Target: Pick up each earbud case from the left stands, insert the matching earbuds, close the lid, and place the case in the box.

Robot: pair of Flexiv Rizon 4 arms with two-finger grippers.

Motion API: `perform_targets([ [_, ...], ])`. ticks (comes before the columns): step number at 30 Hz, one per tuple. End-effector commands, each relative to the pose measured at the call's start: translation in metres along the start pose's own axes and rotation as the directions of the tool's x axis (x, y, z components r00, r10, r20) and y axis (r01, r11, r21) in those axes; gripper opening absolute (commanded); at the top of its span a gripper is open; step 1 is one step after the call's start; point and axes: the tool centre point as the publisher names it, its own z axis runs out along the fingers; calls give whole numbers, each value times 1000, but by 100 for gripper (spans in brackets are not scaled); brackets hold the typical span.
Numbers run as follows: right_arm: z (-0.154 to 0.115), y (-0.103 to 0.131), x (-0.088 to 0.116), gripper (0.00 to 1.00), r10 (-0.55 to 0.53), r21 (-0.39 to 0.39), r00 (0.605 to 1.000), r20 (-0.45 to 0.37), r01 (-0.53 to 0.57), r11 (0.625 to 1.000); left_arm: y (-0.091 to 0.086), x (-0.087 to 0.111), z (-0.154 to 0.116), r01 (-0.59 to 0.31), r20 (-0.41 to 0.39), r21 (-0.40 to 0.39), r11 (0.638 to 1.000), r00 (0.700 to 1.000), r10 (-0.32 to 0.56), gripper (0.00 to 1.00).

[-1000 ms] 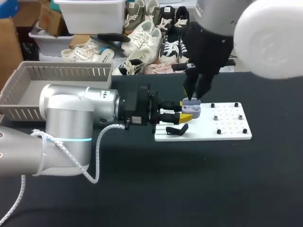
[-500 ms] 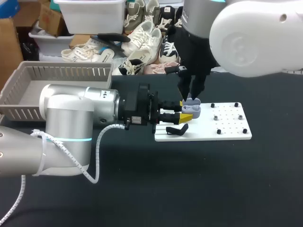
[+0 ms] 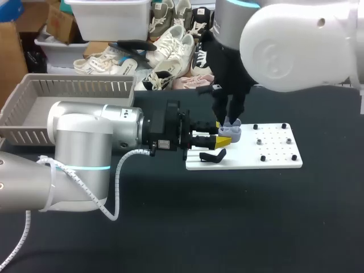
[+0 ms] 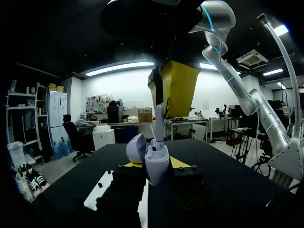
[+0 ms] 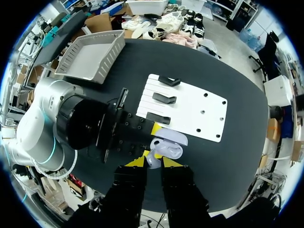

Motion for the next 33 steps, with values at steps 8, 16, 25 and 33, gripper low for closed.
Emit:
perform_targets([
  [8,7,-3,-5,0,3,8,1000,-11,-3,1000,-1,0,0,-2,1,-5,1000,1000,2,0],
  [16,11,-5,-2,0,2,3,1000,-2,-2,1000,-1,0,0,-2,1,-5,1000,1000,2,0],
  [25,15,-7,-4,0,2,-4,1000,2,-2,1000,-1,0,0,-2,1,-5,1000,1000,2,0],
  [33,17,-7,-5,0,3,-5,1000,3,-3,1000,-1,0,0,-2,1,-5,1000,1000,2,0],
])
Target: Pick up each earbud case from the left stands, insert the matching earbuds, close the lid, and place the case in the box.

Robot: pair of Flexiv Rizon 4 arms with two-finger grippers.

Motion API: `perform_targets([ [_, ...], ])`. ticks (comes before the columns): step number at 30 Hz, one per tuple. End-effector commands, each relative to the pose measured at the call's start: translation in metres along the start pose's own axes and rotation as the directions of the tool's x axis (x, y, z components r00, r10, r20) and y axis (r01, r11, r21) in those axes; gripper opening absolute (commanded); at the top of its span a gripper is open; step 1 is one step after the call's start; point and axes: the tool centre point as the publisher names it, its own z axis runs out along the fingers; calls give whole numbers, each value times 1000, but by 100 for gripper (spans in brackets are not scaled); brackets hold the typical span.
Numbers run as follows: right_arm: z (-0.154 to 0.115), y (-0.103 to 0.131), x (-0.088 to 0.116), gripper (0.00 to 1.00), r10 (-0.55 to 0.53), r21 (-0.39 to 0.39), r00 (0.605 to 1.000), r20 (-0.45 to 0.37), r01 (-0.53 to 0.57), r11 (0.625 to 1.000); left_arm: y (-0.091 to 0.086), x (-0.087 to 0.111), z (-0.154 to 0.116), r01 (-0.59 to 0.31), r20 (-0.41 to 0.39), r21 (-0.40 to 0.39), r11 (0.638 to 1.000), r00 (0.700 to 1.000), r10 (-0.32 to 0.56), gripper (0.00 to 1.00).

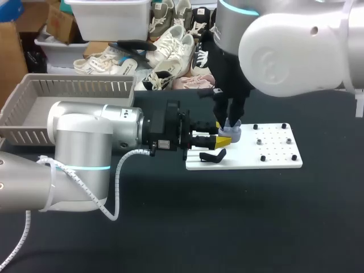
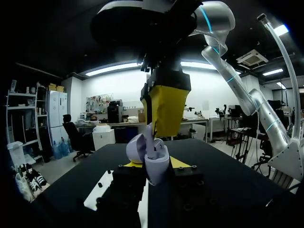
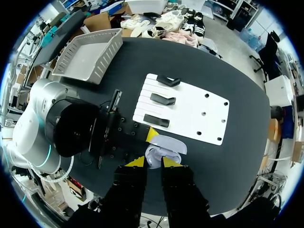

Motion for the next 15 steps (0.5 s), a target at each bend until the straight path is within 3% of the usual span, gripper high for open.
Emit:
perform_targets([
  [1,2,-1,1,0,1,0,1000,3,-1,1000,-1,0,0,-2,1,-5,1000,1000,2,0],
  [15,6,-1,3,0,0,-10,1000,-3,0,1000,-1,0,0,-2,1,-5,1000,1000,2,0],
])
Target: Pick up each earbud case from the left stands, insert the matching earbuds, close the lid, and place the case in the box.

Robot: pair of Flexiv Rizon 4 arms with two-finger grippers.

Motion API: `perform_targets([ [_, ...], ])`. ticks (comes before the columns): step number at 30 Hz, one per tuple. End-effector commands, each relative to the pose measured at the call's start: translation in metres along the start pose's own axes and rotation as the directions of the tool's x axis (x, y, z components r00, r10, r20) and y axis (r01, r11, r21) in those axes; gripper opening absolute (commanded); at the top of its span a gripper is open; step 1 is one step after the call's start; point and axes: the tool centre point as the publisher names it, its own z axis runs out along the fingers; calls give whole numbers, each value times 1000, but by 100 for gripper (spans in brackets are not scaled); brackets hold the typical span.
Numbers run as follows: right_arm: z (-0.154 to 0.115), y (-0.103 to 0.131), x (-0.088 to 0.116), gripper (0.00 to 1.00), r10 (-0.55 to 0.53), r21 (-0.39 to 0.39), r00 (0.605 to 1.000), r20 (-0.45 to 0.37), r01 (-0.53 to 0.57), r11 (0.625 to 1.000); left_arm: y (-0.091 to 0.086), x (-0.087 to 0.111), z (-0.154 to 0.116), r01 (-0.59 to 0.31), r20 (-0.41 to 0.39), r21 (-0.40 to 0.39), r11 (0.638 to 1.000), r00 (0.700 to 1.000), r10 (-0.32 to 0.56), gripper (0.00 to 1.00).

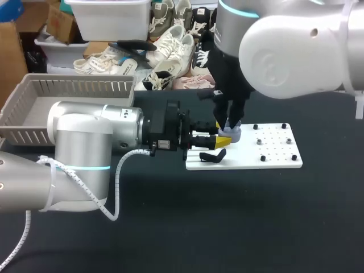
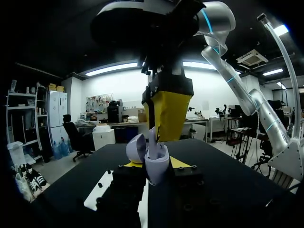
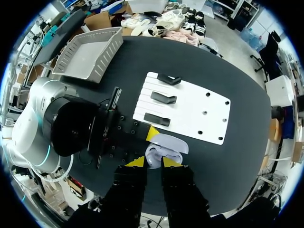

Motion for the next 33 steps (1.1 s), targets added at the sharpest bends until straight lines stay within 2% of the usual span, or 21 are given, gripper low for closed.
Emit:
perform_targets([
  [1,3,-2,0,0,2,-5,1000,4,-2,1000,-1,0,0,-1,0,-5,1000,1000,1,0],
  [18,11,-3,-5,0,-3,9,1000,-28,3,1000,-1,0,0,-1,0,-5,1000,1000,1,0],
  [19,11,-3,-5,7,-3,10,1000,-30,3,1000,-1,0,0,-1,0,-5,1000,1000,1,0],
  [20,11,-3,-5,24,-2,11,1000,-31,3,1000,-1,0,0,-1,0,-5,1000,1000,1,0],
  [21,11,-3,-5,31,-2,12,1000,-31,3,1000,-1,0,0,-1,0,-5,1000,1000,1,0],
  [26,-4,1,2,49,-4,-12,1000,-17,4,1000,-1,0,0,-1,0,-5,1000,1000,1,0],
  [27,-9,1,4,64,5,-10,1000,-8,-6,1000,-1,0,0,-1,0,-5,1000,1000,1,0],
  [30,-20,0,7,92,14,-18,1000,9,-14,1000,-1,0,0,-1,0,-5,1000,1000,1,0],
  [31,-25,0,7,98,17,-19,1000,22,-17,1000,-1,0,0,-1,0,-5,1000,1000,1,0],
  [33,-34,-4,5,100,41,-13,998,51,-40,999,-1,0,0,-1,0,-5,1000,1000,1,0],
])
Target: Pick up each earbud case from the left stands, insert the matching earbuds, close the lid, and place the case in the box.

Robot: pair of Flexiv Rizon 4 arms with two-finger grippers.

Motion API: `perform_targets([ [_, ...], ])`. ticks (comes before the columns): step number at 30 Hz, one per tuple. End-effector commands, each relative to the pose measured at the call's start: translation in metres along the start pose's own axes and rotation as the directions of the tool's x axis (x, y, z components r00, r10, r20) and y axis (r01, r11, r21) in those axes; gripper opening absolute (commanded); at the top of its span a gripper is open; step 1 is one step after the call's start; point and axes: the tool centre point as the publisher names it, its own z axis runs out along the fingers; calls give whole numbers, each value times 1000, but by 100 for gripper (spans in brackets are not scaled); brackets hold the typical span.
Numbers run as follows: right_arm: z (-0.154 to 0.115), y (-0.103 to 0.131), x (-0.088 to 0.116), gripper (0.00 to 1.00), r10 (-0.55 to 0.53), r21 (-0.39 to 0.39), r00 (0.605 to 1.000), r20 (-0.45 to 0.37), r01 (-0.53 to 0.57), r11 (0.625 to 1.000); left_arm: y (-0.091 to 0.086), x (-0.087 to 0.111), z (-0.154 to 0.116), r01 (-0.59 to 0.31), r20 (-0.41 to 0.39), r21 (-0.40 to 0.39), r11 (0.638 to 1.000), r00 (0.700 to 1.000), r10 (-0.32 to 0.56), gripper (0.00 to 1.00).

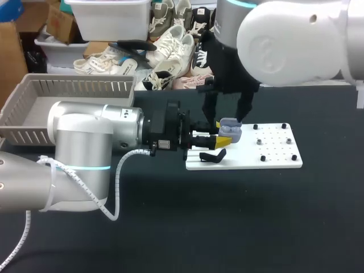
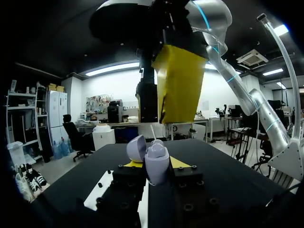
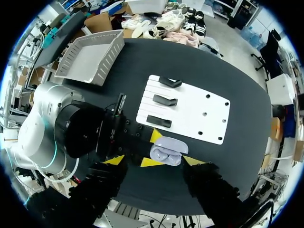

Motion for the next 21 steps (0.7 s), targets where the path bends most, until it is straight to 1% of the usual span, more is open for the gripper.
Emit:
perform_targets([
  [1,-19,-10,9,100,42,4,997,58,-42,999,-1,0,0,-1,1,-5,1000,1000,1,0],
  [3,-20,-18,2,100,86,18,994,68,-87,996,-1,0,0,-1,1,-5,1000,1000,1,0],
  [5,-18,-26,-5,100,128,16,990,65,-129,992,-1,0,0,-1,1,-5,1000,1000,1,0],
  [7,-14,-34,-13,100,171,20,984,53,-172,985,-1,0,0,-1,1,-5,1000,1000,1,0],
  [11,-3,-51,-29,100,258,59,965,45,-260,964,-1,0,0,-1,1,-5,1000,1000,1,0],
  [17,12,-70,-45,100,320,88,947,28,-322,943,-1,0,0,-1,1,-5,1000,1000,1,0],
  [21,25,-79,-46,100,345,103,939,-5,-343,934,-1,0,0,-1,1,-5,1000,1000,1,0],
])
